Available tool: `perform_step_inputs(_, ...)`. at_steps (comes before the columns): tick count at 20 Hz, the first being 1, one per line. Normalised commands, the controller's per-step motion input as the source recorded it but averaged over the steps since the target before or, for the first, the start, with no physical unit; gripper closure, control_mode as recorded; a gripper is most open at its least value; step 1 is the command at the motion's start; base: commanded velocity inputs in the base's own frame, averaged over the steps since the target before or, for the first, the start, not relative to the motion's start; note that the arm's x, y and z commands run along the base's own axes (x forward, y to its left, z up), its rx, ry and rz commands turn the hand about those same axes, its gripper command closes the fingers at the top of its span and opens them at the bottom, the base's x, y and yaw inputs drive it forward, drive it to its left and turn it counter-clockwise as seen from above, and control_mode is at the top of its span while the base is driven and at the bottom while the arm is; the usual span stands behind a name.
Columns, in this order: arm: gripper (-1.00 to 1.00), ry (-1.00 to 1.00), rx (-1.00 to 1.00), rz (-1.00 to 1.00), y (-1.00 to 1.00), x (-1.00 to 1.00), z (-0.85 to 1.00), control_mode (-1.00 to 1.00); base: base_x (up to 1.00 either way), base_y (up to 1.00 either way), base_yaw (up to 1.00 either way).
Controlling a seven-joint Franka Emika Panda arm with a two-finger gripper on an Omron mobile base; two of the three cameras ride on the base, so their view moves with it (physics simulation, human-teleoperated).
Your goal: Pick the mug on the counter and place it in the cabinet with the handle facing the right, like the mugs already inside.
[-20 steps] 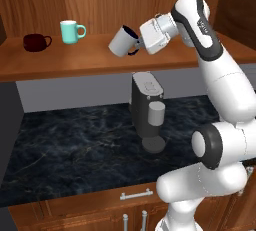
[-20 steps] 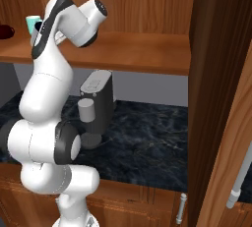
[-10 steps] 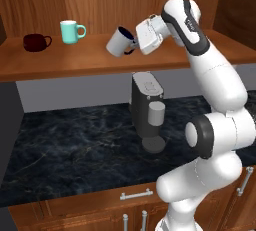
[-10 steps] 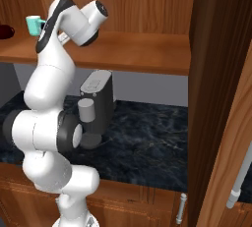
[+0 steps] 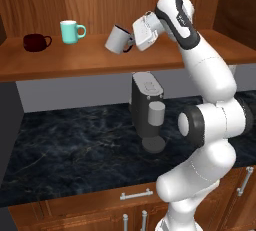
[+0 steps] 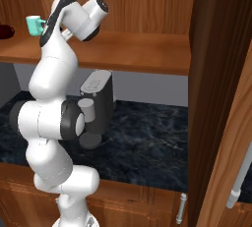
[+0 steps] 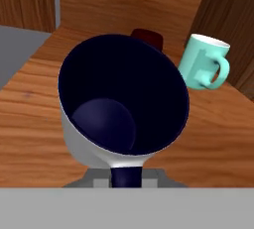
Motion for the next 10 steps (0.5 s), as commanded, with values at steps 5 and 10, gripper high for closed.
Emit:
perform_step_inputs(5, 1.00, -0.05, 0.00, 0.00, 0.04, 0.19, -0.01, -1.00, 0.00, 0.00, 0.00)
perform_step_inputs(10, 1.00, -0.02, 0.00, 0.00, 0.16, 0.02, 0.00, -1.00, 0.00, 0.00, 0.00)
